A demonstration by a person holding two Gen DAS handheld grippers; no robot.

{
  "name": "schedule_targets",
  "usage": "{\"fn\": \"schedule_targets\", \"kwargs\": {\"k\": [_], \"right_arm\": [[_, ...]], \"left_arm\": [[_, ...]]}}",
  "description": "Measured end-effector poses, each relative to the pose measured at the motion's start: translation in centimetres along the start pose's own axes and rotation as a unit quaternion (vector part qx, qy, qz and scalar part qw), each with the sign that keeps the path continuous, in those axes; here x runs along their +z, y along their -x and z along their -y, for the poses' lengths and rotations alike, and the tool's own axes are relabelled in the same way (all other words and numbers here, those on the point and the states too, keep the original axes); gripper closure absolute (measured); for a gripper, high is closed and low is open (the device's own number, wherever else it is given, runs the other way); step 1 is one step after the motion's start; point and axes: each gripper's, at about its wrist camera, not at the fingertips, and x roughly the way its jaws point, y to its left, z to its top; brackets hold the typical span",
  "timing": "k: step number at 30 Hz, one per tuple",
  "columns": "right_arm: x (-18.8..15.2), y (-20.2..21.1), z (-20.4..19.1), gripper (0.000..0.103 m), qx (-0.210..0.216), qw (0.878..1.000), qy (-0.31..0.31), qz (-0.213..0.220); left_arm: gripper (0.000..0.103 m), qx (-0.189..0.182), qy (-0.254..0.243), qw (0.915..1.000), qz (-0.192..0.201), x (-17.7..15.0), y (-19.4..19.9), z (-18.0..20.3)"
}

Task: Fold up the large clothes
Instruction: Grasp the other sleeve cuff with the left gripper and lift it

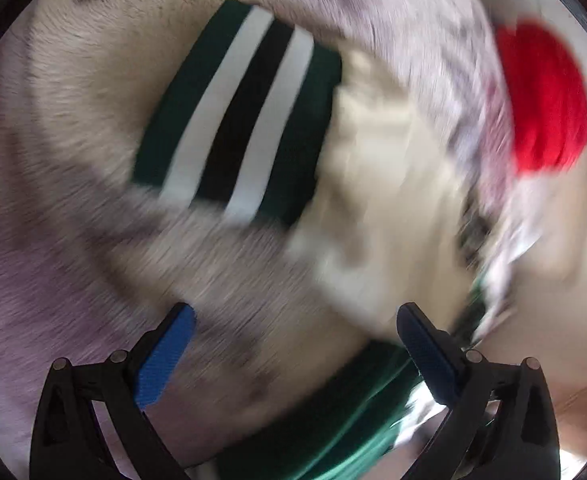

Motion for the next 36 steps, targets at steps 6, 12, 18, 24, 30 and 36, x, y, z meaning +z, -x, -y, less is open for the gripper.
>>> {"fn": "schedule_targets", "kwargs": {"k": [6,12,18,24,30,36], "right_arm": [[-0.3,1.8,4.2,0.042,-0.052,0.997,-0.037,0.043],[1.4,2.4,0.4,0.034,-0.05,0.997,0.005,0.065],[5.5,-5.1,-11.5,0.025,-0.11,0.983,0.126,0.07],[7.9,-10.2,-16.4,0.059,-0.223,0.958,0.165,0.078],[9.2,-7.8,-15.7,0.066,-0.182,0.969,0.157,0.063],[8.3,-2.1,-12.4,0.016,-0.241,0.949,0.182,0.091]], "left_arm": [[0.08,0.009,-0.004,0.9905,0.137,4.9,2.0,3.1],[0.084,0.069,-0.089,0.9663,0.232,13.3,6.1,7.0],[0.084,0.113,-0.197,0.9464,0.23,19.0,6.6,11.2],[0.084,0.144,-0.228,0.937,0.222,19.4,5.3,12.8],[0.084,0.144,-0.225,0.9359,0.229,18.4,6.6,13.2],[0.084,0.162,-0.294,0.9017,0.273,14.7,9.0,17.6]]}}
